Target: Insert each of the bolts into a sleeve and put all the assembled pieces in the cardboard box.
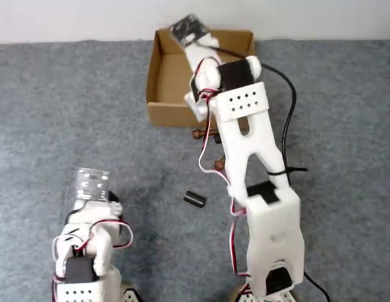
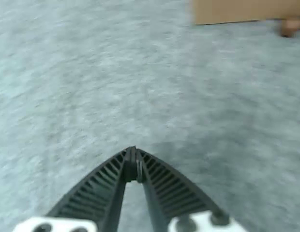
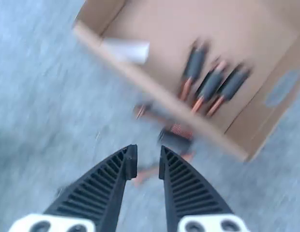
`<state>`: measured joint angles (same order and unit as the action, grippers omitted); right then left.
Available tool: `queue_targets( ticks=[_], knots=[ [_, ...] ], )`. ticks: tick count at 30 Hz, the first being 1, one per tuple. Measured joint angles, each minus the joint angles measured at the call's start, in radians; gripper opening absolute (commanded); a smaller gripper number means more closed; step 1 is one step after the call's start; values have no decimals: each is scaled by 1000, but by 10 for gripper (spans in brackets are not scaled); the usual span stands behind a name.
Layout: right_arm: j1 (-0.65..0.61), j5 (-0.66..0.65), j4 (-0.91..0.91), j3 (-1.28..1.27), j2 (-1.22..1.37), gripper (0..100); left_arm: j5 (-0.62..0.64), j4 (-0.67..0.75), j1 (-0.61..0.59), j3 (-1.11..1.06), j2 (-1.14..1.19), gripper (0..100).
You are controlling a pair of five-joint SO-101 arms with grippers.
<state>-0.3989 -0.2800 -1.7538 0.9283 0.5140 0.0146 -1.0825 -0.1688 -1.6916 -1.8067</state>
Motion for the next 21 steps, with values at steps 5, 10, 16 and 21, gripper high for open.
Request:
queue_targets(
  ticks=[5, 10, 16, 21],
  knots=[
    [-26, 0, 0, -361, -169, 72, 2, 0, -117, 0, 0, 5],
    [-64, -29, 0, -543, -212, 73, 0, 0, -143, 0, 0, 5],
    [-164, -183, 0, -683, -213, 185, 0, 0, -143, 0, 0, 5],
    [-235, -199, 46, -769, -213, 209, 0, 0, -120, 0, 0, 5]
  ],
)
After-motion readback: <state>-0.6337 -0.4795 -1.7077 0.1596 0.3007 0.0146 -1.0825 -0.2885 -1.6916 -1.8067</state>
